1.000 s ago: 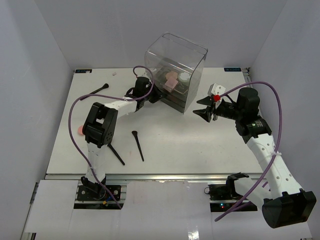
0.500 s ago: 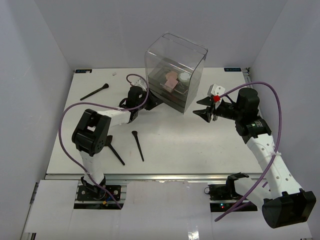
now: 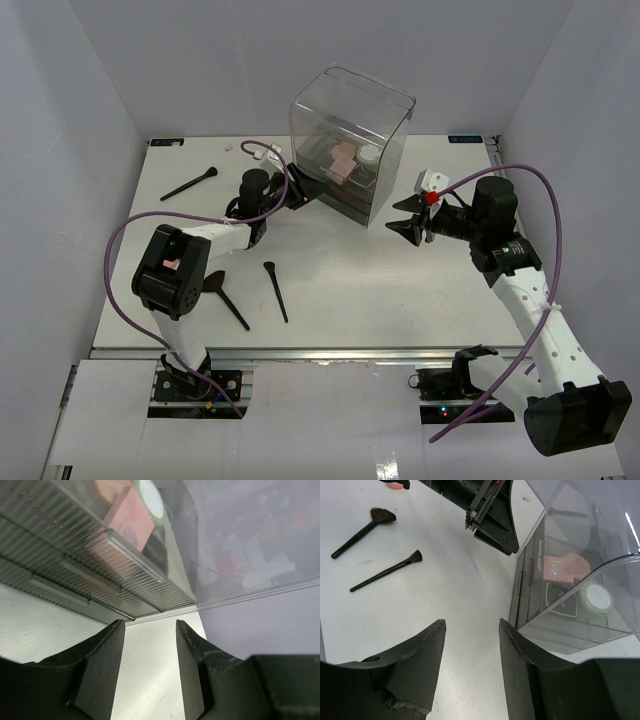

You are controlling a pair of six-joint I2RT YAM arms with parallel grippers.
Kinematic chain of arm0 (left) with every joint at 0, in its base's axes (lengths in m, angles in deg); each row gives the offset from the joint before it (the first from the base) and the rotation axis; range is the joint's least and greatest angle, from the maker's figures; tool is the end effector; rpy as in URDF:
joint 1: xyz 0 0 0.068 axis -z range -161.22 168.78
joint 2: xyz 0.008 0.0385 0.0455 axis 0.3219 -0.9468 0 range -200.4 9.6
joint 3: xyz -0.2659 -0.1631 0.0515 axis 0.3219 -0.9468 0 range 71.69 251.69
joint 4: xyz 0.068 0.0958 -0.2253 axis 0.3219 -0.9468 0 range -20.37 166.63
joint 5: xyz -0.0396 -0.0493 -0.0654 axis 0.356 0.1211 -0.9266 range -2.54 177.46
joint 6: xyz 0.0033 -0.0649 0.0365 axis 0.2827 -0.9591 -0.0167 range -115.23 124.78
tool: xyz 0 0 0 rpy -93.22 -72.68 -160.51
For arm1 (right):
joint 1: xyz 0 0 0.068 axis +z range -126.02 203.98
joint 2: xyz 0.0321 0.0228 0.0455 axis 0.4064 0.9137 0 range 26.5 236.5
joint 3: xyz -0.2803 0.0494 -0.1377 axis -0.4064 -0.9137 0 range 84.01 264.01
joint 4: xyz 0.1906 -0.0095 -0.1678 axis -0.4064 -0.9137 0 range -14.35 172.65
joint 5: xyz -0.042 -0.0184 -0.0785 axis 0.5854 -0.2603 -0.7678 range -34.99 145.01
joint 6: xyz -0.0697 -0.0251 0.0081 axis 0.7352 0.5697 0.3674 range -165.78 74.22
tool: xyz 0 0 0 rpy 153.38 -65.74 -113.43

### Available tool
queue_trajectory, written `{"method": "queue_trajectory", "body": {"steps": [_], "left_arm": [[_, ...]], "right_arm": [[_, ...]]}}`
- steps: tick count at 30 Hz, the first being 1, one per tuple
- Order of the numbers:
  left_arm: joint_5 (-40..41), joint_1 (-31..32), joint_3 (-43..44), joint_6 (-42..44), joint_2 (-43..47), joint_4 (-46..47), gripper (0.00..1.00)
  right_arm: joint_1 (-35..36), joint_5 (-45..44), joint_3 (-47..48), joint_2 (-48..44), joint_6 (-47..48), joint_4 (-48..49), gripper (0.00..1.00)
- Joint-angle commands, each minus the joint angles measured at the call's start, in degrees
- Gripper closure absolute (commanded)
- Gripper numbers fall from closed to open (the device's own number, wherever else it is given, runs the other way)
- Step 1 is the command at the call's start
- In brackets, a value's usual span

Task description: Organize the makeup

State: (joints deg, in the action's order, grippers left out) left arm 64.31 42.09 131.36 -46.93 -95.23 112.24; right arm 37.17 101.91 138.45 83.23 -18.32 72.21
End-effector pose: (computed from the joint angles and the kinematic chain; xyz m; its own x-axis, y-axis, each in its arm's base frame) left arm 0.3929 -0.1962 0.2642 -0.6594 -0.5017 -0.5600 0.3265 0.4798 -0.8144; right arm 0.1882 0.0910 0.3963 0.2012 -0.2765 -0.9397 -0.8526 0.4229 -0.3070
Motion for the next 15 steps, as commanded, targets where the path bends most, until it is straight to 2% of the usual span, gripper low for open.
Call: {"method": "queue_trajectory", "body": {"steps": [1,12,15], "left_arm": [[-2.17,-0.46,2.99,-0.16,0.15,1.92,0.44],[-1.18,-1.77,-0.16,-1.68,2.89,1.46,0.43],[-0.4,-2.07,-1.46,-1.6,5.21,0.49,0.43]], "right_arm": [[-0.18,1.37,-0.92,0.05,0.93,2.0,0.47],[0.03,6.65,-1.77,0.88,2.14,1.76,0.45],[0.88,6.92,-2.06,1.57,3.05,1.41,0.38]]}}
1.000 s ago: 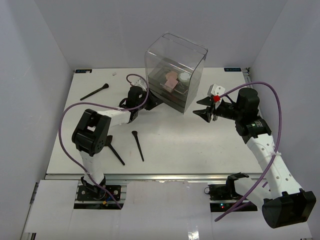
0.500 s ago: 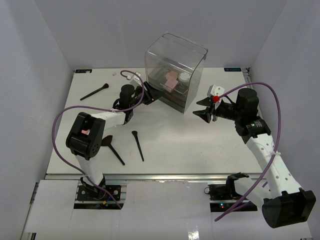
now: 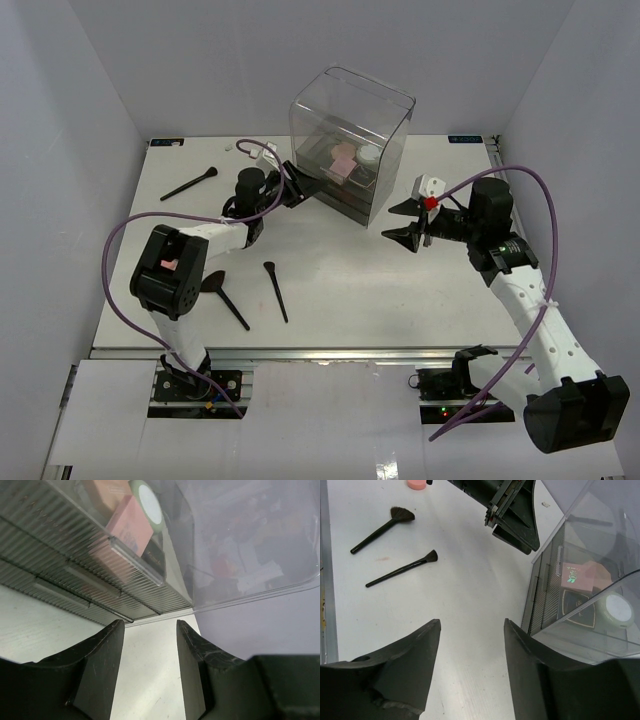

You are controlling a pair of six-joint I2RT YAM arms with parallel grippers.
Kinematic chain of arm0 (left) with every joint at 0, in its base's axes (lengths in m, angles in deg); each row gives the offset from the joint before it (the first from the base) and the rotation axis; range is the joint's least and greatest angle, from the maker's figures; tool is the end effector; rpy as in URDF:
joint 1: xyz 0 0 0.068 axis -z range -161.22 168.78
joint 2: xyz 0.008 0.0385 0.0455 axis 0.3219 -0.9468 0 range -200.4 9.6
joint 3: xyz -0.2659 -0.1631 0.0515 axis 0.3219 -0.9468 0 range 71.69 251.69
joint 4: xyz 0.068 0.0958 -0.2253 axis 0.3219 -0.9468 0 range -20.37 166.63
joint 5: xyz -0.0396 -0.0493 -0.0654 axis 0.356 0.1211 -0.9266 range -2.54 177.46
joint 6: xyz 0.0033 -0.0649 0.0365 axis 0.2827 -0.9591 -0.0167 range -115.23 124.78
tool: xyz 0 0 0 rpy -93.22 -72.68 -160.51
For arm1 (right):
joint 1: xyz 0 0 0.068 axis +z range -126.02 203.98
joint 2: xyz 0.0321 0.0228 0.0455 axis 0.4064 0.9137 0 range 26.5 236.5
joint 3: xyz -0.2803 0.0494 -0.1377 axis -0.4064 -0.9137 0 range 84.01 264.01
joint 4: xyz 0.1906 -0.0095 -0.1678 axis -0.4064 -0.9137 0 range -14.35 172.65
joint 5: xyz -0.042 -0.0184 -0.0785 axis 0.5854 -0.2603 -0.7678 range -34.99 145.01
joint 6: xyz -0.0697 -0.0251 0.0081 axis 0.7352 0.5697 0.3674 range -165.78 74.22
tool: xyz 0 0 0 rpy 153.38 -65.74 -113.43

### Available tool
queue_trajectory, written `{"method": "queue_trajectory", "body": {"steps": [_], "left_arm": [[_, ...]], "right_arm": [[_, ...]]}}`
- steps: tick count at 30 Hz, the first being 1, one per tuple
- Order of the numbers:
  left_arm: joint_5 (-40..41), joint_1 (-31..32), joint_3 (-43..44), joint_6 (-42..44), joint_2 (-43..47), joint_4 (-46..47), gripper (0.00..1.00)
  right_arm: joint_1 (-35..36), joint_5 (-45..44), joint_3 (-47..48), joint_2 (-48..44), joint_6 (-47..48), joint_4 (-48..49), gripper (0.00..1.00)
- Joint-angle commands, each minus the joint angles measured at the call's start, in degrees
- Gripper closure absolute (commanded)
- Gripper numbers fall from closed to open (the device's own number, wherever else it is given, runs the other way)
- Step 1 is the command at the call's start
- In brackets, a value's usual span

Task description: Organize the makeup

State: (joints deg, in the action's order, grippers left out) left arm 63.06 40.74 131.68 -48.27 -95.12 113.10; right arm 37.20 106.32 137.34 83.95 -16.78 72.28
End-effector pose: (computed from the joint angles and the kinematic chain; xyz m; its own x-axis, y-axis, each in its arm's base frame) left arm 0.3972 -0.1882 0.2689 -0.6552 -0.5205 -0.5476 0.3262 0.4588 -0.8265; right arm 0.1878 0.0943 0.3881 0.2128 -0.2614 -0.9415 -0.8866 0.3533 -0.2985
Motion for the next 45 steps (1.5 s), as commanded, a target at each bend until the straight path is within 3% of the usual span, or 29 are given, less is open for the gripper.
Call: {"method": "queue_trajectory", "body": {"steps": [1,3,7,12,15,18,24,29,38,43,45], "left_arm": [[0.97,-1.02,-2.38,0.21,6.53,-1.57,0.43],[1.28,-1.66,-3.83,1.62,10.04,-4.47,0.43],[3.41,-5.17,-8.7,7.52,22.12,-17.55,0.4],[9.33,-10.42,-14.01,12.2,37.15,-33.14,0.16],[17.72,-12.56,-15.25,15.31,47.42,-45.44,0.02],[24.47,-12.59,-15.17,17.46,54.66,-52.18,0.04],[33.58,-12.56,-14.99,22.24,65.23,-60.28,0.04],[38.98,-12.56,-18.2,25.24,72.89,-62.06,0.05],[40.09,-12.56,-21.79,24.36,75.58,-61.61,0.05],[42.41,-12.56,-21.5,22.75,72.2,-63.22,0.07],[44.3,-12.58,-19.37,21.28,65.35,-66.08,0.05]], "right_arm": [[1.86,1.91,-0.95,1.15,2.46,0.75,0.34],[5.04,-1.46,-0.69,1.87,5.7,-0.96,0.26],[16.37,-19.1,0.89,5.19,13.99,-4.62,0.15],[24.32,-37.95,5.26,11.85,15.66,-2.66,0.17],[28.58,-48.87,7.65,18.0,15.31,2.4,0.2],[35.99,-69.23,9.23,24.28,15.16,10.07,0.18],[42.04,-91.74,14.53,38.05,19.69,24.92,0.14],[42.67,-98.07,17.89,45.33,26.45,34.8,0.16],[42.39,-103.38,16.67,51.7,41.57,51.36,0.21],[42.32,-102.19,17.12,51.21,38.58,48.5,0.21],[42.3,-99.79,20.72,49.62,29.32,36.92,0.21]]}}
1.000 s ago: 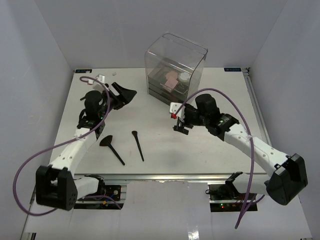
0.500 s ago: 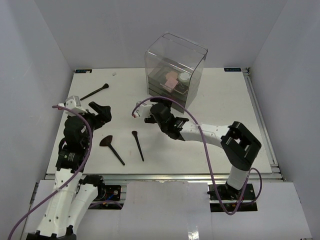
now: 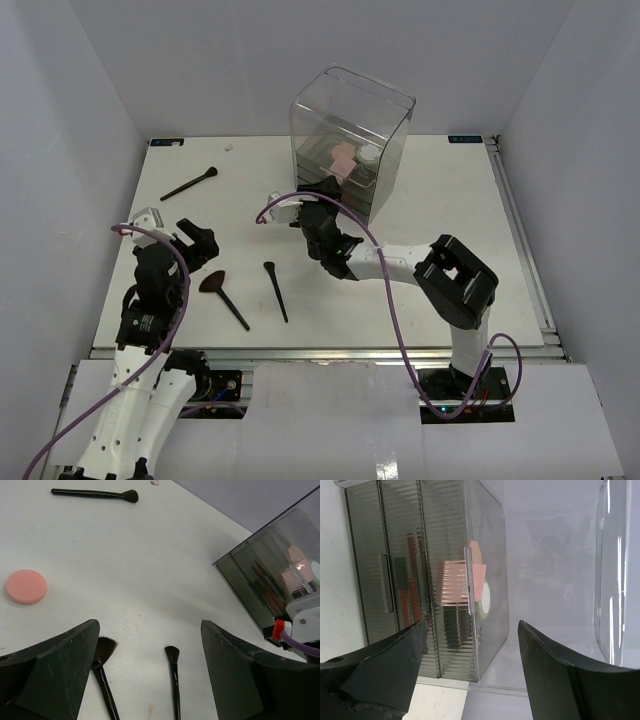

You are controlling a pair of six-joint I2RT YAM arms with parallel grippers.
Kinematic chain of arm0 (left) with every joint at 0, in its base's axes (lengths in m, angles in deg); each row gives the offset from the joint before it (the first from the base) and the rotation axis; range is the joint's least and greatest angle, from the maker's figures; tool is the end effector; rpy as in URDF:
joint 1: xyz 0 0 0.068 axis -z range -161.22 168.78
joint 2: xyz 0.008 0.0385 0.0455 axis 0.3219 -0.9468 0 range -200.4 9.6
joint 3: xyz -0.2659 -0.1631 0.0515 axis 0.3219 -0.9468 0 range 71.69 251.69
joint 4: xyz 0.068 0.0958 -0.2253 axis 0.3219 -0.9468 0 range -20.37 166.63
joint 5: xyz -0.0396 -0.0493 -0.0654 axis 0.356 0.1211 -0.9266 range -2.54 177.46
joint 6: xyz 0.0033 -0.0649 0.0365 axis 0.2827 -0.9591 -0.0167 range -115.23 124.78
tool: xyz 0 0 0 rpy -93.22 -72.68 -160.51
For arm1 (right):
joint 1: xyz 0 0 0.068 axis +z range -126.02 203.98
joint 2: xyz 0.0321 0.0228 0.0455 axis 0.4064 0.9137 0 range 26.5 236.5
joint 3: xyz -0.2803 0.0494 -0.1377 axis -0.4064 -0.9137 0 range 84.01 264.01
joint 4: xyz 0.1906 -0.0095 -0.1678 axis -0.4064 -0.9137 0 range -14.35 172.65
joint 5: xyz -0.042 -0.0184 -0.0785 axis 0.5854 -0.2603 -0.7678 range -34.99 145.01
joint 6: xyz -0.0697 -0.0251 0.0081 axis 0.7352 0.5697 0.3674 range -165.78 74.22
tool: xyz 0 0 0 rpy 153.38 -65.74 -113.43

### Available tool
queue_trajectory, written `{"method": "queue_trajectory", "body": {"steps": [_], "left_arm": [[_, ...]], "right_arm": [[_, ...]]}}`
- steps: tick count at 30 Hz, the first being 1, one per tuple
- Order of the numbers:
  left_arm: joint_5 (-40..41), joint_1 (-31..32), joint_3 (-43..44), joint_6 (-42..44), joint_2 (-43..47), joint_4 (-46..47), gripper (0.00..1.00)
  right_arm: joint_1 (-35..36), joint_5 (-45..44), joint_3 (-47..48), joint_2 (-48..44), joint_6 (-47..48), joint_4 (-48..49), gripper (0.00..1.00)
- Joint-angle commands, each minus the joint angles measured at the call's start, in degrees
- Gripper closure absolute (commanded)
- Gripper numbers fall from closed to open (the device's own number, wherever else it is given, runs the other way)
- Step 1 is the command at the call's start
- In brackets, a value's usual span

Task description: Organize the makeup

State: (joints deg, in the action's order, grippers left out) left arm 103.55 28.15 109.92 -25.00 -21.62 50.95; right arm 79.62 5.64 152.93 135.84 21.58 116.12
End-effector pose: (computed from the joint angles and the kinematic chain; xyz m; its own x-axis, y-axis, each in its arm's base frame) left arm 0.1126 -0.0011 0.3191 -0.2231 -0.4468 -0.8664 -0.2460 0.8858 -0.3935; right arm 0.2964 0.3493 0.2827 0.0773 -0.9516 -0.2975 -0.1062 0.2888 -0.9515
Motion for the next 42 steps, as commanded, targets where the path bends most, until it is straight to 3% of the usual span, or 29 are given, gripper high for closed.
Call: {"method": "queue_trajectory", "body": {"steps": [1,4,10,15,24,33,42], "left_arm": [[4.33,-0.16,3.35,-2.96,-11.33,-5.11,0.03],[4.83,-2.66,7.07,-7.33,-22.27,-9.97,0.02],[0.4,-17.93,12.07,-13.86,-38.64,-17.13,0.02],[2.43,-24.07,13.33,-14.69,-43.23,-16.42,0.02],[-0.4,-28.39,18.23,-9.69,-52.99,-12.3,0.02],[-2.76,-30.55,21.96,-7.03,-61.79,-10.3,0.02],[-3.22,-30.64,23.5,-6.61,-63.64,-9.84,0.02]], "right_arm": [[-0.22,2.45,6.67,-2.91,-12.42,-12.53,0.21],[-0.52,8.95,11.94,-4.89,-22.69,-27.45,0.2],[-0.46,17.49,12.38,-10.16,-26.54,-33.57,0.17],[-0.53,28.44,12.05,-15.03,-29.36,-41.27,0.15],[-0.46,39.07,8.43,-21.65,-29.64,-43.93,0.1],[-0.47,41.06,6.35,-22.1,-29.64,-43.93,0.09],[-0.47,42.25,4.73,-22.36,-29.18,-43.54,0.1]]}}
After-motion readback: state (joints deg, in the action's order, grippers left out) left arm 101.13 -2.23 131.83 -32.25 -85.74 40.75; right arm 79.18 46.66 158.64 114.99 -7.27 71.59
